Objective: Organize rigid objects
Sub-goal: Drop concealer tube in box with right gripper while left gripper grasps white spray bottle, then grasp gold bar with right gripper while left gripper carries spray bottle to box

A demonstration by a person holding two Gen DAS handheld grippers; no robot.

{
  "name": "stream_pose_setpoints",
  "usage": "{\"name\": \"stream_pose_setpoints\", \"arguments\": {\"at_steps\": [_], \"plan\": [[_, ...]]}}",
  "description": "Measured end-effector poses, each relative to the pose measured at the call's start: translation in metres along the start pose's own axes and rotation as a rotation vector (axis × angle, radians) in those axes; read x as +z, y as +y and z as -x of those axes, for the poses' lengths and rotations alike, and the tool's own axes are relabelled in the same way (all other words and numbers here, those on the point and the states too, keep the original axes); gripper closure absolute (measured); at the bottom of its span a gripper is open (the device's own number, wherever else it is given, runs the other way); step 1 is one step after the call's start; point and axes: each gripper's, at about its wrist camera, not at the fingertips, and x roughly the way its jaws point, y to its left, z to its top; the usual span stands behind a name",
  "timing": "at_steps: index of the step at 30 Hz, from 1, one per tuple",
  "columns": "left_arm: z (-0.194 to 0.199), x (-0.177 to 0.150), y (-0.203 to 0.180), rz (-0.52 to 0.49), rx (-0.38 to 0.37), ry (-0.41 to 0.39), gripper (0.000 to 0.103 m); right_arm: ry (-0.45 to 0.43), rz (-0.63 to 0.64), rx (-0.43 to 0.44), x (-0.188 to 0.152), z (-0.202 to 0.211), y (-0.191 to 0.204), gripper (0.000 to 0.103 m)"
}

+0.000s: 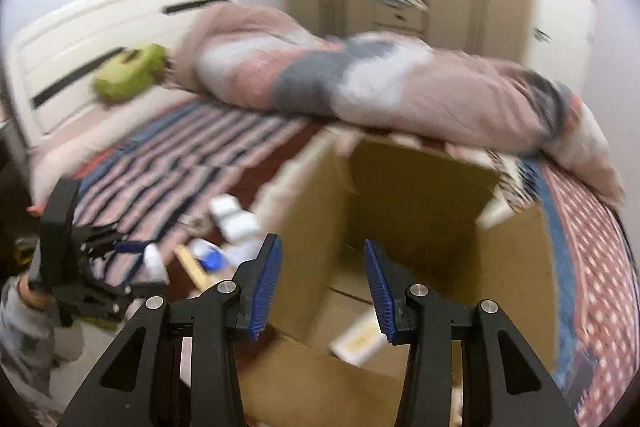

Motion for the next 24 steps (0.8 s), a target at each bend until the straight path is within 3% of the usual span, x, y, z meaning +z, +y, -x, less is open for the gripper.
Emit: {"name": "stream_pose_setpoints", "arguments": {"at_steps": [6,11,14,18,20,21,24], "plan": [[0.075,0.058,0.025,-0.024,0.012,-0.121,0.044,-0.048,0.169,0.183,0.008,-0.013,0.071,0.065],[0.100,0.116,0.022,-0.084,-0.084,-0.151,0.044,0.083,0.215,0.315,-0.018,-0.065,0.116,0.065],[0.075,0.154,-0.005,-0.157,-0.167,-0.086,0.044,0.197,0.196,0.317,-0.049,-0.117,0.132,0.065],[0.026,0.191,-0.060,-0.267,-0.262,0.008,0.044,0.191,0.248,0.159,-0.077,-0.160,0.136,0.065],[0.007,0.201,-0.085,-0.301,-0.297,0.049,0.044,0.220,0.247,0.193,-0.083,-0.175,0.133,0.072],[-0.009,0.208,-0.101,-0.332,-0.312,0.082,0.044,0.225,0.234,0.216,-0.085,-0.177,0.131,0.085],[-0.043,0.213,-0.135,-0.393,-0.324,0.164,0.044,0.228,0.242,0.279,-0.091,-0.171,0.129,0.090]]}}
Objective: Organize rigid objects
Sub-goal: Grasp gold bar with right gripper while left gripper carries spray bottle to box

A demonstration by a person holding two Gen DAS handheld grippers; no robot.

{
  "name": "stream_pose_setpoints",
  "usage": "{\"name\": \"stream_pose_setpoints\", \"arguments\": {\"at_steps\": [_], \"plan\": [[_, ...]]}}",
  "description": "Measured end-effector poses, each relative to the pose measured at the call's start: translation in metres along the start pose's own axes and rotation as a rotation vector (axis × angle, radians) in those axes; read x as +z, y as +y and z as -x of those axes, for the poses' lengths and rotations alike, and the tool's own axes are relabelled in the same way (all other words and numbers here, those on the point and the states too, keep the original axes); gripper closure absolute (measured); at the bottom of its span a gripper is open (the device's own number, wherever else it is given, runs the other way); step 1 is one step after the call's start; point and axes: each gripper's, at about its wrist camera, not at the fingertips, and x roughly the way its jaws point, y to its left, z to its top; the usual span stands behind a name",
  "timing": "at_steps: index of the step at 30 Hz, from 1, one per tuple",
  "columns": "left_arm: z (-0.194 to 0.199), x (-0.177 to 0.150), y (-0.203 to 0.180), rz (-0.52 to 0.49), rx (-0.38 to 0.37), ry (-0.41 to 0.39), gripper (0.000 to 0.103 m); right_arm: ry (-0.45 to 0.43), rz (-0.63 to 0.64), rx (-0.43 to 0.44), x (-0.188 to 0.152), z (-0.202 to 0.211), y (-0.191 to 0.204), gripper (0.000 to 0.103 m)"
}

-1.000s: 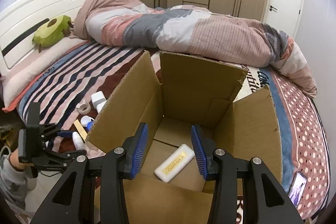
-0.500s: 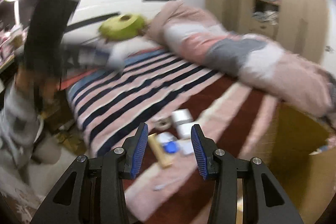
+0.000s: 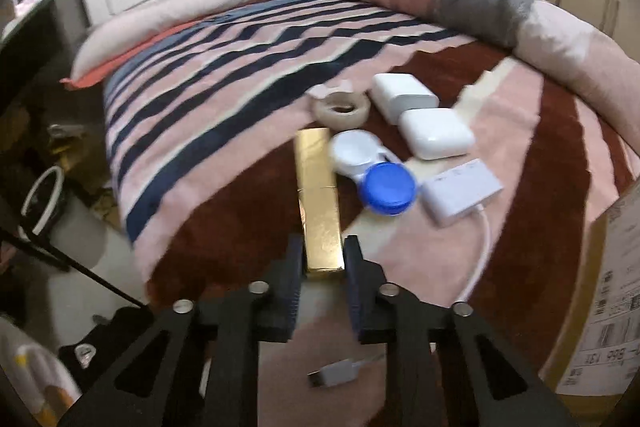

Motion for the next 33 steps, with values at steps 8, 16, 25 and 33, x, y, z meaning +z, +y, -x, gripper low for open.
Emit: {"name": "stream_pose_setpoints", "arguments": {"at_steps": [8,16,25,33], "plan": [[-0.068,0.005,-0.016,-0.017,0.028,0.179,0.032,-0.006,0.001,0.050,0.004,-0.004,0.005,0.088],[0.021,-0.023,0.017,0.089,0.166,-0.060,0.006,-0.009,-0.008,0.061,0.015,-0.013,0.007,0.089],[0.104,-0.152,0.070,0.345,0.377,-0.184,0.006,-0.119,-0.007,0.061,0.032,0.053,0.019,0.090],[0.101,-0.216,0.080,0.452,0.385,-0.201,0.006,-0.245,-0.096,-0.101,0.046,0.185,-0.024,0.090]]}}
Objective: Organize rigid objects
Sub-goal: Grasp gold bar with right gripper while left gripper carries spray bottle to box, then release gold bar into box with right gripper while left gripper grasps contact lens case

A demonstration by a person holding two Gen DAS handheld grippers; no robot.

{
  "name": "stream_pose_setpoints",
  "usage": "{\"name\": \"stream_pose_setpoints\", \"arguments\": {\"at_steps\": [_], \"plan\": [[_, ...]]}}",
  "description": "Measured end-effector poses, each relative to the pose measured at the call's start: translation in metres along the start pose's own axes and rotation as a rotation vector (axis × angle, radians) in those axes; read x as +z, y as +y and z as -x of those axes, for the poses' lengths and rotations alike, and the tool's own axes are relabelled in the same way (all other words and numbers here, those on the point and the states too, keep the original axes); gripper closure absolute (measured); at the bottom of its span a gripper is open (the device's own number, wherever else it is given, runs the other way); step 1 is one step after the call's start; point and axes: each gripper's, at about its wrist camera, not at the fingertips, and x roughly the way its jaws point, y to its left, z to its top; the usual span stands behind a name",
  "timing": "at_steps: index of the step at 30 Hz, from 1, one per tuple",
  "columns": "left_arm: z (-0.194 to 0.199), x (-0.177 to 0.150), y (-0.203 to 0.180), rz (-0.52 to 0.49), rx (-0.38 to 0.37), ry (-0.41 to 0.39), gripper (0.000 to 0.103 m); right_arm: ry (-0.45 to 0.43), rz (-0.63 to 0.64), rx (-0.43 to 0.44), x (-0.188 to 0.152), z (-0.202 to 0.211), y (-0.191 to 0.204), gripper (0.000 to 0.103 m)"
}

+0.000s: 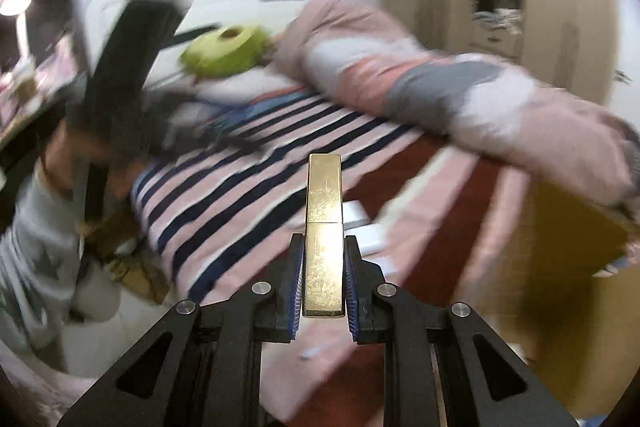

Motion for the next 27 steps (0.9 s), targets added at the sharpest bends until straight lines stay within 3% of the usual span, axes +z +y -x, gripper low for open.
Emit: {"name": "stream_pose_setpoints", "arguments": {"at_steps": [4,7,10,14,19,21,23,24,26,27], "plan": [[-0.021,-0.009,-0.007,-0.013,0.003,0.019,0.006,0.010,-0.089,-0.147,0.008,0.032,-0.055,0.090],[-0.035,-0.013,-0.013,-0.024,0.006,0.028,0.006,0.084,-0.181,-0.250,0.001,0.034,-0.102,0.090],[-0.047,-0.017,-0.019,-0.041,0.016,0.040,0.006,0.158,-0.231,-0.294,-0.010,0.022,-0.129,0.090],[-0.060,-0.023,-0.025,-0.040,0.004,0.057,0.006,0.199,-0.276,-0.299,-0.023,0.014,-0.143,0.089],[-0.079,-0.031,-0.032,-0.038,-0.009,0.087,0.006,0.176,-0.265,-0.311,-0.023,0.021,-0.140,0.087],[-0.086,-0.036,-0.034,-0.024,-0.022,0.097,0.006,0.166,-0.258,-0.307,-0.024,0.024,-0.134,0.078],[-0.101,-0.045,-0.037,-0.013,-0.036,0.121,0.007,0.158,-0.247,-0.300,-0.024,0.024,-0.130,0.077],[-0.110,-0.050,-0.038,-0.012,-0.037,0.137,0.009,0.156,-0.246,-0.296,-0.024,0.023,-0.129,0.077],[-0.126,-0.059,-0.039,-0.006,-0.044,0.165,0.027,0.151,-0.247,-0.285,-0.024,0.023,-0.128,0.077],[-0.134,-0.064,-0.039,-0.002,-0.045,0.177,0.030,0.148,-0.249,-0.281,-0.024,0.023,-0.128,0.077]]}}
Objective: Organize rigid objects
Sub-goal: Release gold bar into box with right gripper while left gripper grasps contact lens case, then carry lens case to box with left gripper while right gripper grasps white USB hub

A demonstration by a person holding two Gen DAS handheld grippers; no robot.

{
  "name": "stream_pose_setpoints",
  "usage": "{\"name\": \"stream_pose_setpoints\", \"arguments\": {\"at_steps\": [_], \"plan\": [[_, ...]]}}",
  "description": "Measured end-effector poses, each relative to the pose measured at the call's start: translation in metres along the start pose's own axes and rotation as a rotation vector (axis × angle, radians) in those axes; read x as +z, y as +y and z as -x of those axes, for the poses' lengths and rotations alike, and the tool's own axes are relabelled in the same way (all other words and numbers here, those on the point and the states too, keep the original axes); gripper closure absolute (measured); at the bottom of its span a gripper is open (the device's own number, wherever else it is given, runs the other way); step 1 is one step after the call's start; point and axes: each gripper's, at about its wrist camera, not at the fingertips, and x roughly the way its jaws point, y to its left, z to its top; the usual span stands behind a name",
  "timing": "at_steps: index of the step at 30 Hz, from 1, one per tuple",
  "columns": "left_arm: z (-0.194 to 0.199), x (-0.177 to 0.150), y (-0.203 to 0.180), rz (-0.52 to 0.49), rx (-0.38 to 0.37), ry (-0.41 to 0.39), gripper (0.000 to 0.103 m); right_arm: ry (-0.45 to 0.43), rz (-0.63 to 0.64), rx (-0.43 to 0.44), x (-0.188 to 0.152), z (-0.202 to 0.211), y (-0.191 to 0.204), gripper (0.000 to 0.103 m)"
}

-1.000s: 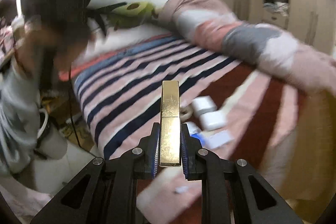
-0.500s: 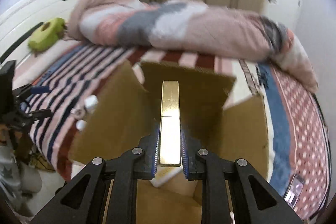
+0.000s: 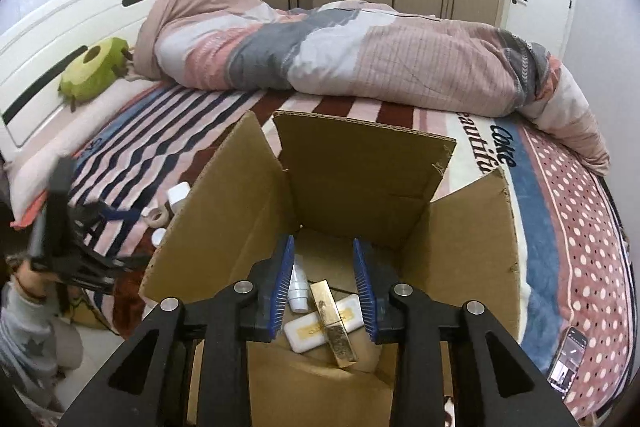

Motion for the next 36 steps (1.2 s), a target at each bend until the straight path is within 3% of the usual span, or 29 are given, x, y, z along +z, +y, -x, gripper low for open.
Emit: {"name": "stream_pose_setpoints", "arguments": {"at_steps": [6,8,16,22,27,32,34,36], "plan": [[-0.025,-0.016,0.003,-0.002,0.059,-0.010,0.032,-0.008,-0.010,0.013,-0.001,0.000,-0.001,0.077],[-0.024,-0.018,0.004,0.005,0.061,-0.041,0.044,-0.007,-0.011,0.016,-0.001,0.000,-0.001,0.077],[-0.013,-0.018,-0.003,-0.014,0.065,-0.086,0.044,-0.021,-0.020,0.046,-0.002,0.000,0.003,0.077],[0.054,0.010,0.005,-0.040,0.071,-0.175,0.044,-0.105,0.077,0.130,0.002,0.015,0.039,0.077],[0.130,0.048,0.014,-0.094,0.125,-0.250,0.044,-0.134,0.200,0.300,0.003,0.015,0.100,0.077],[0.190,0.089,0.002,-0.151,0.063,-0.328,0.044,-0.084,0.251,0.398,-0.013,-0.012,0.152,0.077],[0.199,0.109,-0.015,-0.195,-0.006,-0.333,0.044,-0.041,0.246,0.397,-0.027,-0.035,0.167,0.074],[0.198,0.126,-0.036,-0.247,-0.045,-0.328,0.044,-0.016,0.227,0.354,-0.041,-0.056,0.174,0.060]]}}
